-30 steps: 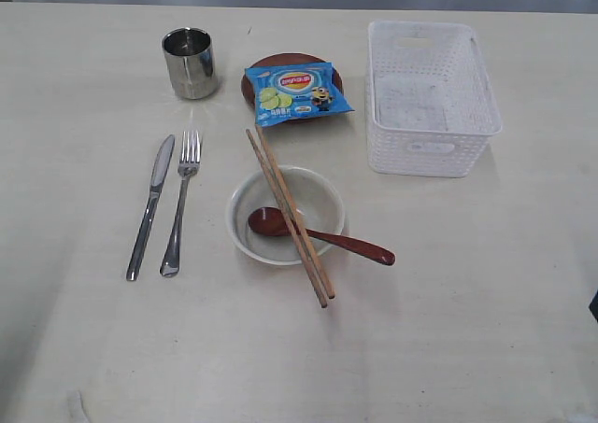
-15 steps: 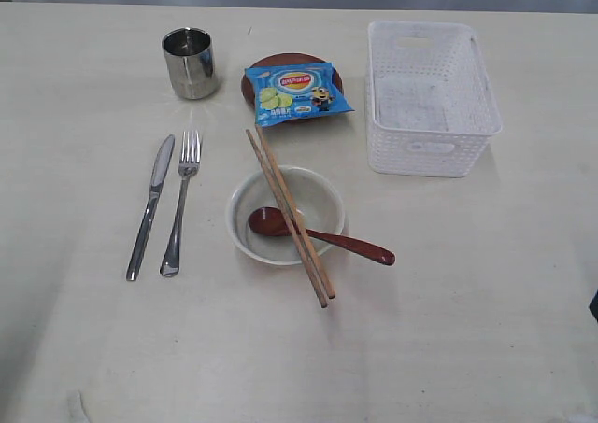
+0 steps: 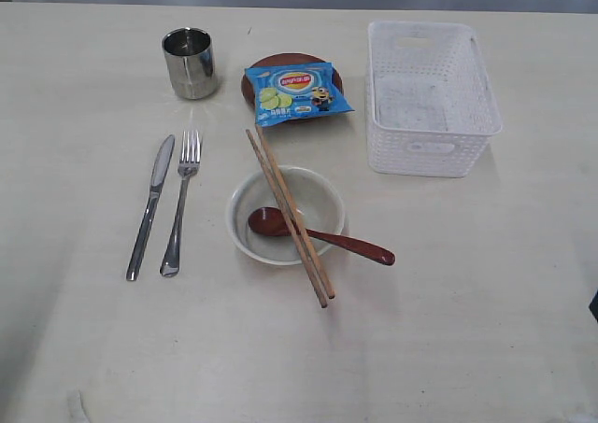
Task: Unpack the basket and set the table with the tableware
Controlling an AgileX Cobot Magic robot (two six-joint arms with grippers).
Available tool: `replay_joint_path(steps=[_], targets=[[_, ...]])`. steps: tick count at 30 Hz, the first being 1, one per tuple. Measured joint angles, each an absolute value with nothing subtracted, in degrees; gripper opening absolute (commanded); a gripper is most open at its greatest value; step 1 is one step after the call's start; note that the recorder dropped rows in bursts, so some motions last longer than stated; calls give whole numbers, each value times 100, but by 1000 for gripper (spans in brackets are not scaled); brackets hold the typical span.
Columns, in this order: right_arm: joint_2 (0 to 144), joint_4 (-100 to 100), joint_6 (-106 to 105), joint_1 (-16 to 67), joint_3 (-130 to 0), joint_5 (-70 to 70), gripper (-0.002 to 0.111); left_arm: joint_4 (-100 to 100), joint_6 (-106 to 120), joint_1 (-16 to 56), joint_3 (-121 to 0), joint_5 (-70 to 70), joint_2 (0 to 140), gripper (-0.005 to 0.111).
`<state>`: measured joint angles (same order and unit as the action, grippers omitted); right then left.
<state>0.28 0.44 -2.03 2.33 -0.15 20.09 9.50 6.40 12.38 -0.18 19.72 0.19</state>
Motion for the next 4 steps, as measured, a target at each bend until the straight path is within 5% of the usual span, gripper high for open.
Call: replay_joint_path(steps=[4], targets=[[28, 44, -203, 233, -15, 2009, 0, 950, 640, 1238, -18, 1972, 19, 0]])
